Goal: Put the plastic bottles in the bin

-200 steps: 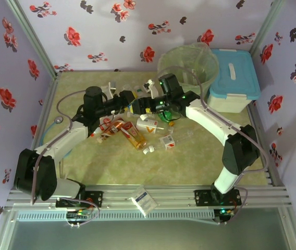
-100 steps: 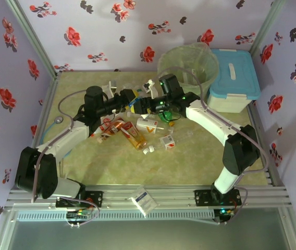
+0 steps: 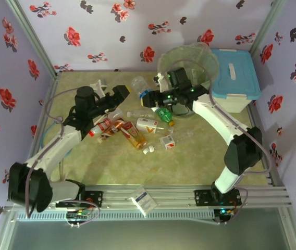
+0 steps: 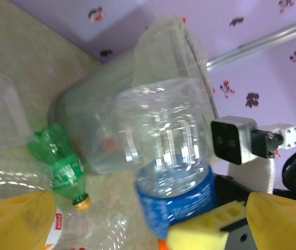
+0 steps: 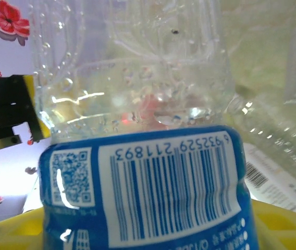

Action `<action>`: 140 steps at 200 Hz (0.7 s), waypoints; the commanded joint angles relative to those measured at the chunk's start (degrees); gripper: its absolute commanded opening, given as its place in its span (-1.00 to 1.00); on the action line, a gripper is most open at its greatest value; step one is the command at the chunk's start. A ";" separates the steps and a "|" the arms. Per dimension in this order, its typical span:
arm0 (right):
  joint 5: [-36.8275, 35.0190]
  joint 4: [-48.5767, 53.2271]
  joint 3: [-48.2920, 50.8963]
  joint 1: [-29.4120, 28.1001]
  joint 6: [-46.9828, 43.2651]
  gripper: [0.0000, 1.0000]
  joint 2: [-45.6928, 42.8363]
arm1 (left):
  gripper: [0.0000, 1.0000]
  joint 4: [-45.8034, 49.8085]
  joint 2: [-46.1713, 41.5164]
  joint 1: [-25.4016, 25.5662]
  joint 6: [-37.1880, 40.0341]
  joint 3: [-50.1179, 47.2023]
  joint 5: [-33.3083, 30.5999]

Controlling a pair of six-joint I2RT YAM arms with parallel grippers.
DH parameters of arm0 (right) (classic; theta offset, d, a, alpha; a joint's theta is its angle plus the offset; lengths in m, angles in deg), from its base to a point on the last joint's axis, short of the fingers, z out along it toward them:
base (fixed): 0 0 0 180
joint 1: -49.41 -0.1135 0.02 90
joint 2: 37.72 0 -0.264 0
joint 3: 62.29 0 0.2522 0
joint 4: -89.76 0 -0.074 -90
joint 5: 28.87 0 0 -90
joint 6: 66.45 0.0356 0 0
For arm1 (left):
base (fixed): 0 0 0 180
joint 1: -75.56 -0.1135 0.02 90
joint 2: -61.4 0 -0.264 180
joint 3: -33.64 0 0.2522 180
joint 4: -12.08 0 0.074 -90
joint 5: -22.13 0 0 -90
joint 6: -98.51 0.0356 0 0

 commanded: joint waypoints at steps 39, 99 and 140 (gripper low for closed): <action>-12.14 13.31 -18.50 7.30 -7.58 0.04 -3.48 | 0.87 12.26 -7.29 -3.41 5.87 -4.79 -5.95; -21.70 24.24 -34.29 15.02 -13.10 0.03 5.28 | 0.87 30.05 -12.37 -3.34 11.60 -5.65 -17.66; -22.55 25.60 -38.46 17.59 -18.77 0.00 10.94 | 0.86 36.02 -16.20 -1.38 11.15 -8.51 -21.21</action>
